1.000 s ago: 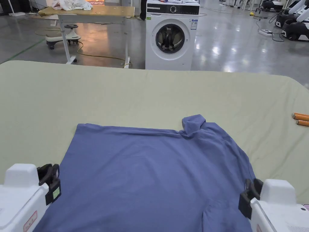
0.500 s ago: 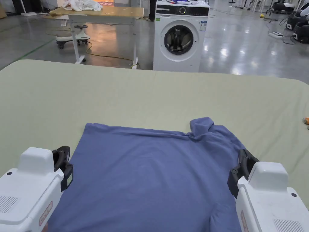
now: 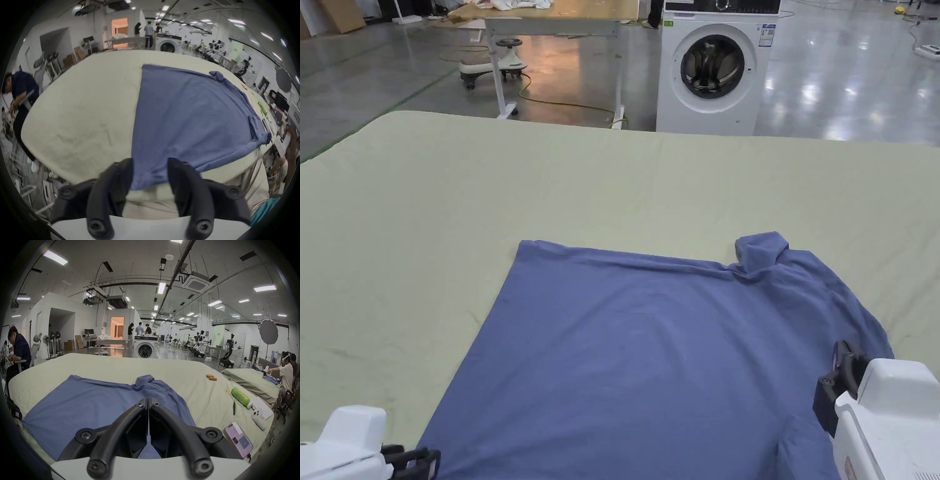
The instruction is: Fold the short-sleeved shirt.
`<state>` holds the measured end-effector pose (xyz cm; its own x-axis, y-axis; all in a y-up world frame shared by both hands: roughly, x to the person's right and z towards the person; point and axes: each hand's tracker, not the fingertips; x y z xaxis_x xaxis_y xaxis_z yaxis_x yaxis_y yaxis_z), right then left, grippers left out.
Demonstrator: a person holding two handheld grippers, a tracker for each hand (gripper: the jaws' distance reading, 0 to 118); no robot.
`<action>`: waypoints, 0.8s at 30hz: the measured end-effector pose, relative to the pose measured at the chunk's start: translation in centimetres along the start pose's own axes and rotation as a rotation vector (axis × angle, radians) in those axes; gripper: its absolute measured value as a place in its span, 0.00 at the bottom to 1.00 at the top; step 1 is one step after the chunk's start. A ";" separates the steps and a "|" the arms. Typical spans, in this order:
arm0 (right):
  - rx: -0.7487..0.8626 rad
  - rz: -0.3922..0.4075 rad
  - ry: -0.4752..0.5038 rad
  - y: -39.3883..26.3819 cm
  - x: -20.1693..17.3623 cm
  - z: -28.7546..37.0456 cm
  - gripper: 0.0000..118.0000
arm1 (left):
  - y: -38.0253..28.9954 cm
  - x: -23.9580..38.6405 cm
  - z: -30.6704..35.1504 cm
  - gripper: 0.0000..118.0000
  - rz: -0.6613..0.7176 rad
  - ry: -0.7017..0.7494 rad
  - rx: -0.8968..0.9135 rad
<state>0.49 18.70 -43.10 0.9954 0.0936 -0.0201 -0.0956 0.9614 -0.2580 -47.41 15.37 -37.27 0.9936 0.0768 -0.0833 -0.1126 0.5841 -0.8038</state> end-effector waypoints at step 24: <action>-0.337 0.034 -0.059 -3.3 9.1 2.5 0.25 | -0.1 0.7 -3.2 0.02 0.008 0.068 -0.065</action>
<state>9.87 17.00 -40.01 0.9888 0.1483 0.0188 -0.1122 0.8190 -0.5627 -46.64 12.81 -39.11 0.9915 0.0247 -0.1280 -0.1216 0.5300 -0.8392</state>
